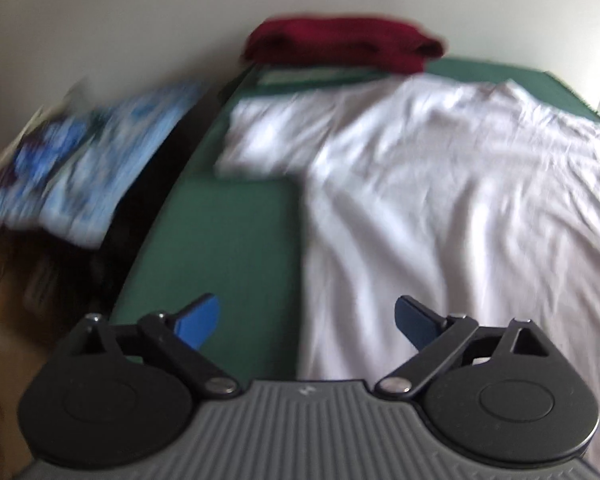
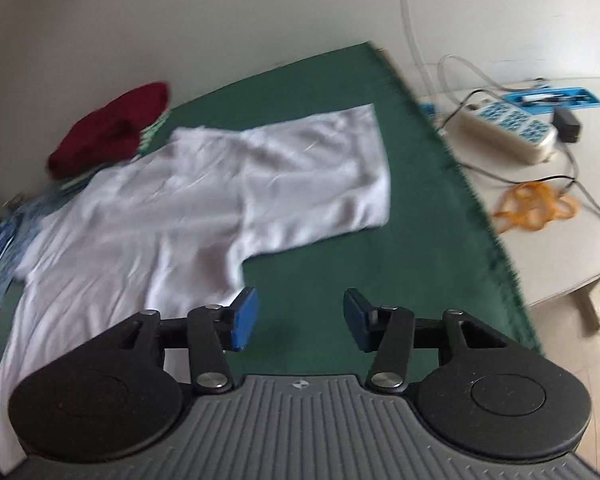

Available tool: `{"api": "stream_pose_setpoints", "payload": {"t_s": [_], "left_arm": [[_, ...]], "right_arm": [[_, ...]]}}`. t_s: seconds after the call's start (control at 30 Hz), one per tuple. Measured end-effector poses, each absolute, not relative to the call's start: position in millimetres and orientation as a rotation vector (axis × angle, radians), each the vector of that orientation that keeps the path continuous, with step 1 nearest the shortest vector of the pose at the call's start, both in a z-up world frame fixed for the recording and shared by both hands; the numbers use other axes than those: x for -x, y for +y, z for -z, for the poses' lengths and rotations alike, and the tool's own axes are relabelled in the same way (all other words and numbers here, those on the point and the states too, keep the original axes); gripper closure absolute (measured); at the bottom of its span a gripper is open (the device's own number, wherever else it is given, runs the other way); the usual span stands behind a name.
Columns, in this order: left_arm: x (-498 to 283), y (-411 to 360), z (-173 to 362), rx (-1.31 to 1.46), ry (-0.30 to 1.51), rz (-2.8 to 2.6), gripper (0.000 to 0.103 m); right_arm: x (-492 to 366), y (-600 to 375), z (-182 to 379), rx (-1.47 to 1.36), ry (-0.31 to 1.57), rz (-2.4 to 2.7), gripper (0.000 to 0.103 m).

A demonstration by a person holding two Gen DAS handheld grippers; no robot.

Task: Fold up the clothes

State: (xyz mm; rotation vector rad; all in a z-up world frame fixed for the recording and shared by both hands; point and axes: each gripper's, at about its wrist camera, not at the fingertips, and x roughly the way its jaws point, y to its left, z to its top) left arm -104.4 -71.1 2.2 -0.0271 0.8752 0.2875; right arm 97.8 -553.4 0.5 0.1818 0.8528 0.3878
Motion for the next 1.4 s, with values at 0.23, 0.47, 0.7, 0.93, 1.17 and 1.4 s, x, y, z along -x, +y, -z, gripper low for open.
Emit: {"api": "stream_pose_setpoints", "payload": {"t_s": [0.23,0.47,0.7,0.93,1.17,1.4], "left_arm": [[178.1,-62.2,0.7,0.167,0.955,-0.221,0.008],[214.1,-67.2,22.1,0.138,0.979,-0.068,0.015],[238.8,-73.6,33.2,0.144,0.958,0.092,0.010],[242.4,-79.2,45.7,0.190,0.924,0.091,0.002],[234.4,-88.5,63.4,0.221,0.966,0.075,0.056],[254.3,-84.5,22.4,0.187,0.892,0.055,0.101]], "right_arm": [[-15.0,-533.9,6.2,-0.102,0.938,-0.638,0.039],[49.5,-550.9,8.7,-0.359,0.995,-0.547,0.038],[124.2,-504.7,9.1,-0.380,0.978,-0.539,0.037],[170.9,-440.6,-9.5,0.107,0.683,-0.291,0.035],[168.2,-406.8,8.7,0.252,0.690,-0.312,0.071],[172.9,-508.6,-25.5,-0.282,0.719,-0.192,0.100]]}}
